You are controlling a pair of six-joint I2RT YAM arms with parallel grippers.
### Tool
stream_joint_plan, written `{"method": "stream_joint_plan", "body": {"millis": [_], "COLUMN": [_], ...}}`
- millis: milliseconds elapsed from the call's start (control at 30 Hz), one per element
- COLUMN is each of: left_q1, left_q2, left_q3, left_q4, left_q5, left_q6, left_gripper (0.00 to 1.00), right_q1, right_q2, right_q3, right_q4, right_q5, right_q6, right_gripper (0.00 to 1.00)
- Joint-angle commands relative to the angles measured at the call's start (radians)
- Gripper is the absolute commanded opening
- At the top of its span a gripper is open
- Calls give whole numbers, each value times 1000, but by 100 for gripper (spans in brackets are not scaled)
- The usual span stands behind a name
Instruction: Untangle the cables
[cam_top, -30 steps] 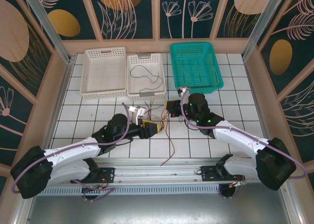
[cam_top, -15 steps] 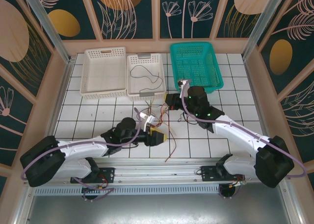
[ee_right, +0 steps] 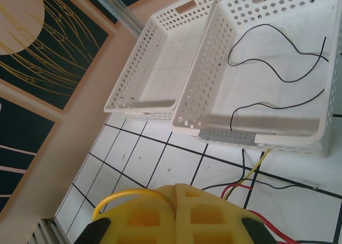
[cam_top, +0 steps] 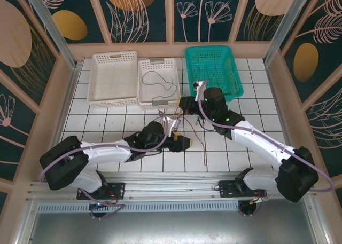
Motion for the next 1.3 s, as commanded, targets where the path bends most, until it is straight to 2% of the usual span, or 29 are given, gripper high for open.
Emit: {"method": "stream_joint_plan", "body": {"millis": [0, 300, 633, 733, 967, 1267], "left_q1": [-4, -5, -8, -9, -9, -9], "left_q2": [38, 110, 212, 213, 203, 142], "left_q3": [38, 153, 197, 206, 179, 96], "left_q4": [-5, -50, -35, -39, -25, -3], "left_q5": [-47, -171, -164, -160, -137, -133], "left_q6": [25, -6, -53, -50, -47, -46], "left_gripper": [70, 74, 69, 61, 23, 3], "right_q1": [-8, -8, -4, -5, -14, -57], "right_q2": [-3, -19, -36, -37, -56, -75], "right_q3": [51, 56, 63, 64, 58, 51], "right_q4": [-1, -11, -8, -13, -33, -55], "right_q5": [-20, -21, -21, -13, 30, 55], "right_q6": [16, 24, 30, 27, 36, 56], "right_gripper": [0, 0, 0, 0, 0, 0]}}
